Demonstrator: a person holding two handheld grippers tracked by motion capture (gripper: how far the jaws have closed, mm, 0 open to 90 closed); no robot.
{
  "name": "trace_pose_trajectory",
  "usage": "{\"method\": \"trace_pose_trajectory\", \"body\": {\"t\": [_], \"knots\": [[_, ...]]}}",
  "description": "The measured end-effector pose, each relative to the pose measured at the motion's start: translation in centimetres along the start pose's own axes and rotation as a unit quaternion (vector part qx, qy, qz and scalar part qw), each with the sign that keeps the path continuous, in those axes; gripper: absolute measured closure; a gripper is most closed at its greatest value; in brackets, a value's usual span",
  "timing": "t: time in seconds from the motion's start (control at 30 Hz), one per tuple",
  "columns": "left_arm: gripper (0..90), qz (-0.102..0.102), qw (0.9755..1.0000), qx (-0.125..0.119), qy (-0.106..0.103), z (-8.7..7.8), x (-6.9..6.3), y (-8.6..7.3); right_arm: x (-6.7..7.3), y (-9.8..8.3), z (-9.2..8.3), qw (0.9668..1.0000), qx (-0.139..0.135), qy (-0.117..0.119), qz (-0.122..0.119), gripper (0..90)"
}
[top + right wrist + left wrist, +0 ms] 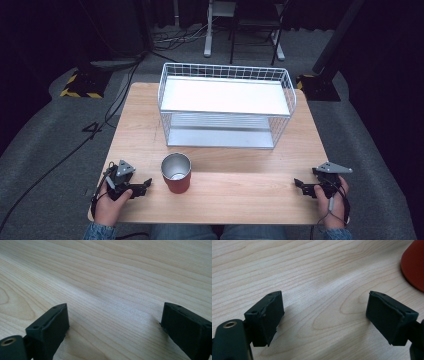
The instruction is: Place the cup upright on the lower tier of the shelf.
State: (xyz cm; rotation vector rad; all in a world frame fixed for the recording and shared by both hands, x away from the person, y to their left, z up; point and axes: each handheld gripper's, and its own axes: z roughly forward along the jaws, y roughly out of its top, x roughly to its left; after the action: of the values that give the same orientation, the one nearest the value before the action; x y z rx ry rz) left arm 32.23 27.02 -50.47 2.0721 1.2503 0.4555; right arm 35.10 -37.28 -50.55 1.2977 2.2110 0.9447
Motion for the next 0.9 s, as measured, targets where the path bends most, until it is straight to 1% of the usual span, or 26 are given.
{"method": "trace_pose_trajectory", "body": {"t": [0.07,0.17,0.2,0.23,0.27,0.3,0.33,0.37,0.4,0.43,0.47,0.5,0.53,0.6,0.63,0.67,0.7,0.77,0.83,0.87,0.9], "knots": [[15.4,-0.007,1.0,-0.003,-0.002,-0.1,0.0,0.0,0.0,0.0,0.0,1.0,0.0,0.0,0.0,8.1],[15.4,-0.006,0.9999,-0.009,-0.006,-0.3,0.0,0.1,0.0,0.0,0.0,1.0,0.0,0.0,0.0,8.1],[15.3,-0.008,0.9997,-0.021,-0.01,-0.6,0.0,0.1,0.0,0.0,0.0,1.0,0.0,0.0,0.0,8.1],[15.3,-0.007,0.9995,-0.03,-0.011,-0.7,0.0,0.2,0.0,0.0,0.0,1.0,0.0,0.0,0.0,8.1],[15.3,-0.011,0.9991,-0.037,-0.016,-0.9,0.1,0.2,0.0,0.0,0.0,1.0,0.0,0.0,0.0,8.1],[15.3,-0.011,0.9991,-0.037,-0.016,-0.9,0.1,0.2,0.0,0.0,0.0,1.0,0.0,0.0,0.0,8.1],[15.3,-0.012,0.998,-0.058,-0.024,-1.4,0.0,0.3,0.0,0.0,0.0,1.0,0.0,0.0,0.0,8.1],[15.3,-0.012,0.998,-0.058,-0.024,-1.4,0.0,0.3,0.0,0.0,0.0,1.0,0.0,0.0,0.0,8.1],[15.2,-0.011,0.9962,-0.08,-0.035,-1.8,-0.1,0.3,0.0,0.0,0.0,1.0,0.0,0.0,0.0,8.1],[15.2,-0.011,0.9962,-0.08,-0.035,-1.8,-0.1,0.3,0.0,0.0,0.0,1.0,0.0,0.0,0.0,8.1],[15.2,-0.013,0.9925,-0.109,-0.055,-2.1,-0.1,0.4,0.0,0.0,0.0,1.0,0.0,0.0,0.0,8.1],[15.2,-0.013,0.9925,-0.109,-0.055,-2.1,-0.1,0.4,0.0,0.0,0.0,1.0,0.0,0.0,0.0,8.1],[15.2,-0.015,0.9889,-0.131,-0.069,-2.4,-0.2,0.4,0.0,0.0,0.0,1.0,0.0,0.0,0.0,8.1],[15.2,-0.014,0.9867,-0.146,-0.07,-2.6,-0.4,0.4,0.0,0.0,0.0,1.0,0.0,0.0,0.0,8.1],[15.2,-0.014,0.9867,-0.146,-0.07,-2.6,-0.4,0.4,0.0,0.0,0.0,1.0,0.0,0.0,0.0,8.1],[15.1,-0.009,0.9847,-0.16,-0.069,-2.9,-0.5,0.4,0.0,0.0,0.0,1.0,0.0,-0.001,0.0,8.1],[15.1,-0.009,0.9847,-0.16,-0.069,-2.9,-0.5,0.4,0.0,0.0,0.0,1.0,0.0,-0.001,0.0,8.1],[15.1,-0.005,0.9821,-0.176,-0.067,-3.0,-0.8,0.3,0.0,0.0,0.0,1.0,0.0,-0.001,0.0,8.1],[15.0,0.007,0.9798,-0.192,-0.055,-3.1,-1.4,-0.1,0.0,0.0,0.0,1.0,0.0,-0.001,0.0,8.1],[15.1,0.007,0.9785,-0.198,-0.058,-3.1,-1.6,-0.3,0.0,0.0,0.0,1.0,0.0,-0.001,0.0,8.1],[15.1,0.007,0.9785,-0.198,-0.058,-3.1,-1.6,-0.3,0.0,0.0,0.0,1.0,0.0,-0.001,0.0,8.1]]}}
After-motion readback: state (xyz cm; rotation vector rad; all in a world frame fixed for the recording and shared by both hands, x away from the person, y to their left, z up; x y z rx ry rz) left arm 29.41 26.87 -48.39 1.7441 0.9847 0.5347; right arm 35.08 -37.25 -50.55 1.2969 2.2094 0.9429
